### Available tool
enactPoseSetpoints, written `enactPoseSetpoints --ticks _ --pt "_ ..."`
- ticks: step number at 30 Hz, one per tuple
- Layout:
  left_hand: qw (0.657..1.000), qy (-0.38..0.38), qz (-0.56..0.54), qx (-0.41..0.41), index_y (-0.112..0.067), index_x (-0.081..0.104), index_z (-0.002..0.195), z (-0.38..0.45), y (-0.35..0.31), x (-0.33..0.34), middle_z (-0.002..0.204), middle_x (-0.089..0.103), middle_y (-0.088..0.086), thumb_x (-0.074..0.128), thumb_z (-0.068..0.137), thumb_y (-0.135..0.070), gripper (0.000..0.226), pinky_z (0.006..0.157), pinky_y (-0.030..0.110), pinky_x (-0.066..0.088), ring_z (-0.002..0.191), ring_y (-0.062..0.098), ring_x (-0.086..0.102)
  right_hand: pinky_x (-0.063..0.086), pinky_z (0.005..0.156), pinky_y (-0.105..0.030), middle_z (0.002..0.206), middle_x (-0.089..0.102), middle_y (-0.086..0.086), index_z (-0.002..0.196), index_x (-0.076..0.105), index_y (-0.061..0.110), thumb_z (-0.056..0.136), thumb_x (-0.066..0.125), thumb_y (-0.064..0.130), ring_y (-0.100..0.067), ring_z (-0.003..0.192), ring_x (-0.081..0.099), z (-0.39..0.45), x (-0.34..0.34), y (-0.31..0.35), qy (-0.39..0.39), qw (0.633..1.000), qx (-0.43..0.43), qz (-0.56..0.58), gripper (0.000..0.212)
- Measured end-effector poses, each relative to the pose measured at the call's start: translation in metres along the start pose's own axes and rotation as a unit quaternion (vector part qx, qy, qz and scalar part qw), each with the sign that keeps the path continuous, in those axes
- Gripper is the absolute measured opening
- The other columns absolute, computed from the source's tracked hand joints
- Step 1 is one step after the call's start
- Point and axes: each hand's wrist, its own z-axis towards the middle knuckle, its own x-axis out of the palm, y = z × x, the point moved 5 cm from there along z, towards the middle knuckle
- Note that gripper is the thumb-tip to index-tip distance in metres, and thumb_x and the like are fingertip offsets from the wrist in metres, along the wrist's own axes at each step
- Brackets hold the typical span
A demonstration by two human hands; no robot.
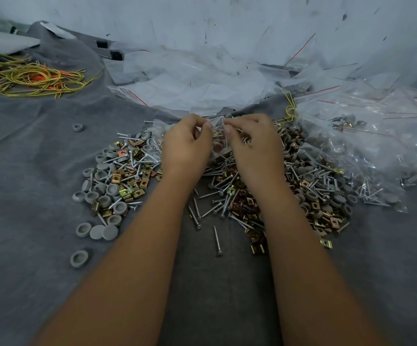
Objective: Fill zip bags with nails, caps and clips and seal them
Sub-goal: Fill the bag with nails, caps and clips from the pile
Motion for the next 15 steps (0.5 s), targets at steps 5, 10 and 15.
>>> enactPoseSetpoints --ticks 5,10,15 --pt "0.999 -0.015 -0.023 -0.021 -0.032 0.058 0.073 -0.001 -0.001 -0.003 0.056 0.051 -0.005 0.052 0.09 -0.03 0.019 0.06 0.049 0.053 0.058 0.029 0.058 0.044 0.081 -0.028 0.113 0.061 -0.001 0.11 0.068 0.027 0.096 0.048 0.02 -0.011 0.092 0.055 0.003 -0.021 -0.017 -0.057 0.993 0.098 0.015 0.026" --pt "0.999 -0.016 -0.03 -0.023 -0.029 0.058 0.074 0.0 0.0 -0.003 0.061 0.052 0.0 0.053 0.094 -0.026 0.02 0.059 0.045 0.052 0.06 0.033 0.058 0.041 0.061 -0.028 0.098 0.063 0.007 0.09 0.065 0.031 0.074 0.04 0.001 -0.017 0.076 0.058 0.0 -0.034 -0.039 -0.017 0.975 0.221 0.006 0.042" --pt "0.999 -0.019 -0.039 -0.028 -0.028 0.058 0.073 0.0 0.0 -0.004 0.059 0.049 -0.004 0.053 0.094 -0.024 0.022 0.055 0.036 0.046 0.055 0.019 0.051 0.046 0.096 -0.045 0.111 0.067 -0.001 0.1 0.07 0.035 0.082 0.051 0.015 -0.029 0.116 0.052 -0.003 -0.02 -0.039 0.118 0.96 0.219 -0.13 0.033"
